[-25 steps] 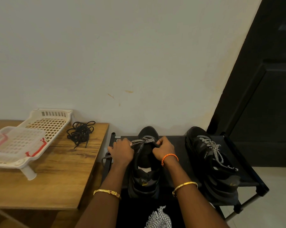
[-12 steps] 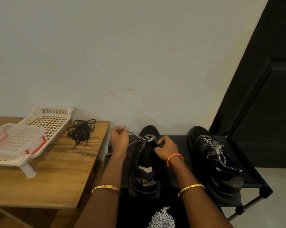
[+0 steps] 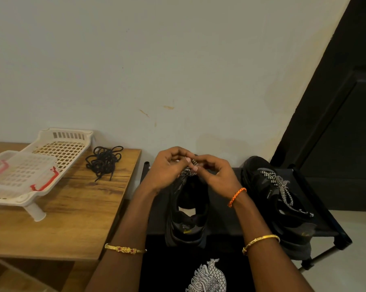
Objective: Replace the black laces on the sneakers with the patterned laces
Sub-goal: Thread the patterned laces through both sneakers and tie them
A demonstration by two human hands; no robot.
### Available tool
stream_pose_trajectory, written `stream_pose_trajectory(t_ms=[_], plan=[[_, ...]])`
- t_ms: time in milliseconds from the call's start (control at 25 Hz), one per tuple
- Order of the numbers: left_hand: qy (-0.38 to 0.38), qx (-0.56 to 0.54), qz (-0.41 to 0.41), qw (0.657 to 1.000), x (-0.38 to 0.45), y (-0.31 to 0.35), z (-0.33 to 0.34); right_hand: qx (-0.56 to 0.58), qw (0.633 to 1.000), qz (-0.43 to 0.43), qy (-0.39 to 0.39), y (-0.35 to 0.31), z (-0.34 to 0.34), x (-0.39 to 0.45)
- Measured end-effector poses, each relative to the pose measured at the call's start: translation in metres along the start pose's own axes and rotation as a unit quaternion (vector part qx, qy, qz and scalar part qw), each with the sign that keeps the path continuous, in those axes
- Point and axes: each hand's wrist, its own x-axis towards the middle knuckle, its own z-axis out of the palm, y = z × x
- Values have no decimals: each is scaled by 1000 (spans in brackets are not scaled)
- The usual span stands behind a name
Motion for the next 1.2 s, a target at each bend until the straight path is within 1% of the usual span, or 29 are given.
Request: stream_pose_trajectory(t_ms=[120, 200, 280, 400, 480, 560, 600, 680, 760, 800, 840, 880, 920, 960, 1040, 1080, 1120, 1200], plan=[[97, 42, -10, 994, 4, -14, -14, 48, 996, 28, 68, 3, -15, 3], [181, 55, -26, 982, 7, -27, -20, 44, 993, 43, 101, 6, -26, 2], [279, 38, -65, 957, 10, -39, -25, 31, 990, 62, 119, 9, -34, 0], [395, -64, -153, 904, 14, -52, -32, 26, 987, 86, 136, 16, -44, 0], [433, -135, -204, 868, 17, -56, -36, 37, 983, 101, 151, 22, -49, 0], [442, -164, -222, 854, 18, -57, -37, 51, 978, 124, 158, 26, -51, 0], [445, -156, -229, 851, 17, -55, -37, 63, 977, 136, 153, 27, -51, 0], [451, -93, -239, 855, 14, -49, -34, 87, 974, 155, 137, 24, -49, -1], [438, 47, -229, 868, 10, -42, -29, 103, 972, 165, 135, 18, -45, -1], [422, 133, -195, 875, 9, -41, -27, 113, 970, 167, 137, 15, -44, 0], [398, 201, -138, 884, 8, -39, -24, 125, 968, 170, 137, 11, -41, 0], [358, 241, -69, 899, 9, -37, -20, 132, 967, 174, 132, 8, -39, 0], [303, 255, -5, 918, 11, -36, -14, 132, 967, 178, 124, 4, -36, 0], [240, 253, 34, 937, 13, -36, -5, 119, 970, 179, 117, 2, -32, 1], [115, 249, 55, 960, 14, -38, 15, 75, 976, 173, 109, 1, -24, 3], [65, 256, 56, 963, 16, -40, 23, 59, 979, 168, 104, 1, -20, 5], [35, 262, 59, 963, 17, -43, 29, 51, 980, 163, 99, 2, -18, 6], [27, 256, 52, 965, 22, -46, 30, 46, 982, 158, 90, 3, -15, 9]])
